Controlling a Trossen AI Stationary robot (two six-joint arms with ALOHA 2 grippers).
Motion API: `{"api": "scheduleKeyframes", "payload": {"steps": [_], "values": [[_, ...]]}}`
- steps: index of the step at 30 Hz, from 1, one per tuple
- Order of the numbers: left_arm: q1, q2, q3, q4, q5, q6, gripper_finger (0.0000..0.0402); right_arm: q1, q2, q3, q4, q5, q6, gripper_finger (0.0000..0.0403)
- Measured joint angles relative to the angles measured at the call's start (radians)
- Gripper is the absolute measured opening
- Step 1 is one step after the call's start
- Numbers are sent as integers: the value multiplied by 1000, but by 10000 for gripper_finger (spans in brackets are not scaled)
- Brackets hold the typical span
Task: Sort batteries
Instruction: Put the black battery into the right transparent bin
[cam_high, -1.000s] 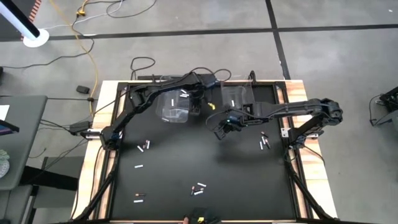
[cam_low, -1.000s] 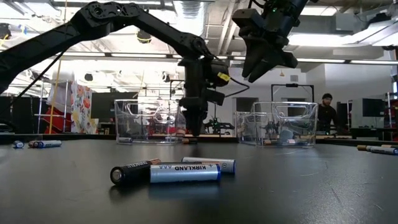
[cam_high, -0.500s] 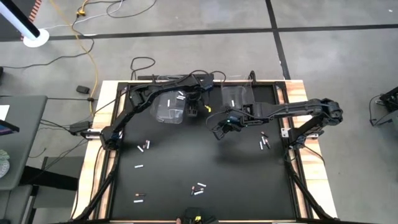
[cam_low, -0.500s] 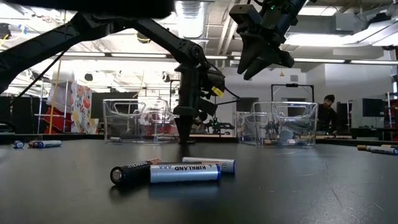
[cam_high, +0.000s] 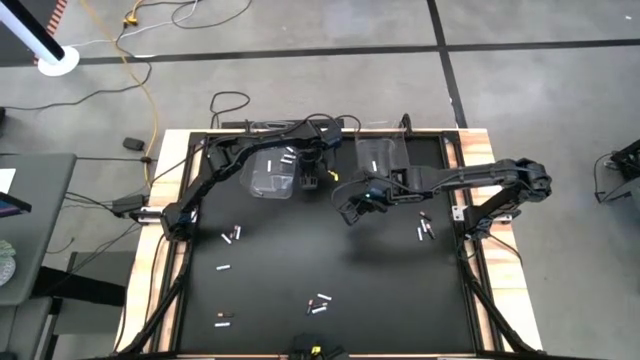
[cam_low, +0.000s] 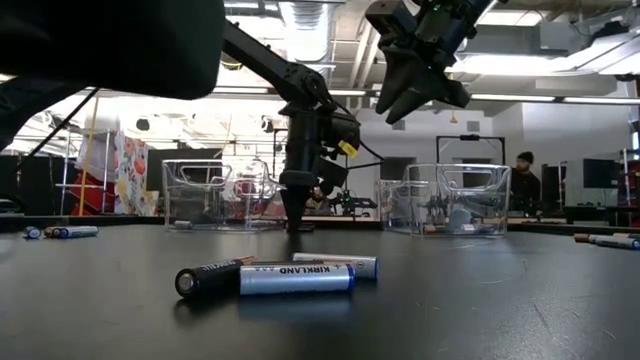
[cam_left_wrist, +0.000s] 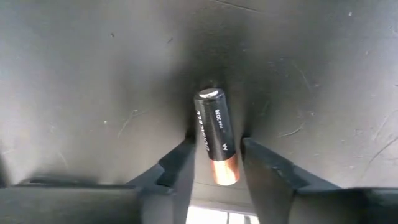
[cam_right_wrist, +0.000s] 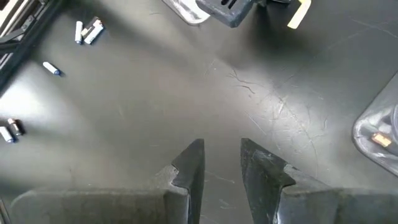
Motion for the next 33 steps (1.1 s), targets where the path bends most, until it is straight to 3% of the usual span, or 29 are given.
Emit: {"api": "scheduleKeyframes", "payload": {"steps": [9,33], "values": [[9,0,-1,22,-13,0,38,11,0,0,0,0,-3,119],[19,-50,-7,3,21,89,45,10,0,0,-13,4,-38,119]]}}
